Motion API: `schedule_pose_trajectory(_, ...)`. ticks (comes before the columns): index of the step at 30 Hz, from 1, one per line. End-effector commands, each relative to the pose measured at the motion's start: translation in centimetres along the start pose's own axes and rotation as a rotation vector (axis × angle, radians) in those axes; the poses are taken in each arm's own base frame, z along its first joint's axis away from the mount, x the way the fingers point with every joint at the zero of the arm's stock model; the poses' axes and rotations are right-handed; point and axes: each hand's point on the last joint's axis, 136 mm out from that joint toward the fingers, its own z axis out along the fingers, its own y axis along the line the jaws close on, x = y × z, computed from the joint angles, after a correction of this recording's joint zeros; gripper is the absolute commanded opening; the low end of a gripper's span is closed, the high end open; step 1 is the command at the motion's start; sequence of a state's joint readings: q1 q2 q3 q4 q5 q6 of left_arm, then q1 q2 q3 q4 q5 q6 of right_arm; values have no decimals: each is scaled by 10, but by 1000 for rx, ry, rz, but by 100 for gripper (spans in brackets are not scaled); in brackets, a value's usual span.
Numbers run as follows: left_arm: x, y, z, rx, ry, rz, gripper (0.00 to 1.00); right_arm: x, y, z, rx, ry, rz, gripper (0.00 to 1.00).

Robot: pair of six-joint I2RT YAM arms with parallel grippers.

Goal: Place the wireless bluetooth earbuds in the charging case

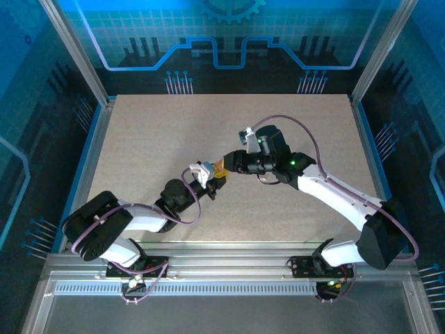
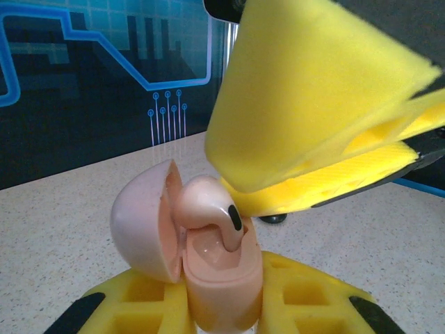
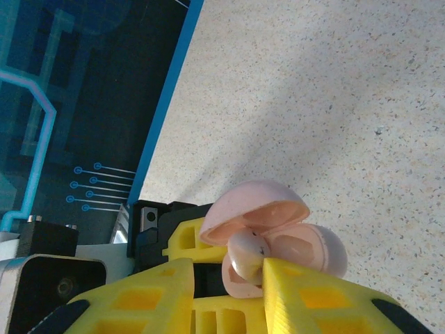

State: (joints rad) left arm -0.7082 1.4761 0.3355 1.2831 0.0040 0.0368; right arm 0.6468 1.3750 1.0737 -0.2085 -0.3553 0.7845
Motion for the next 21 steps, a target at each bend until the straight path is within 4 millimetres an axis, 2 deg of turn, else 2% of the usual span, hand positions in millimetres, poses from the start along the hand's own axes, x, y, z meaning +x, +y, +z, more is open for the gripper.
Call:
schedule_pose_trajectory(1, -9, -6, -4, 22, -30, 27, 12, -11, 10, -5, -29, -17, -29, 32)
schedule_pose_trajectory(9, -9, -6, -6, 25, -26, 28, 12, -12, 10, -6, -22, -16, -41, 35)
schedule_pose_trajectory(21, -13, -8, -8, 36, -14, 41, 12, -12, 14, -6, -57, 9, -56, 34)
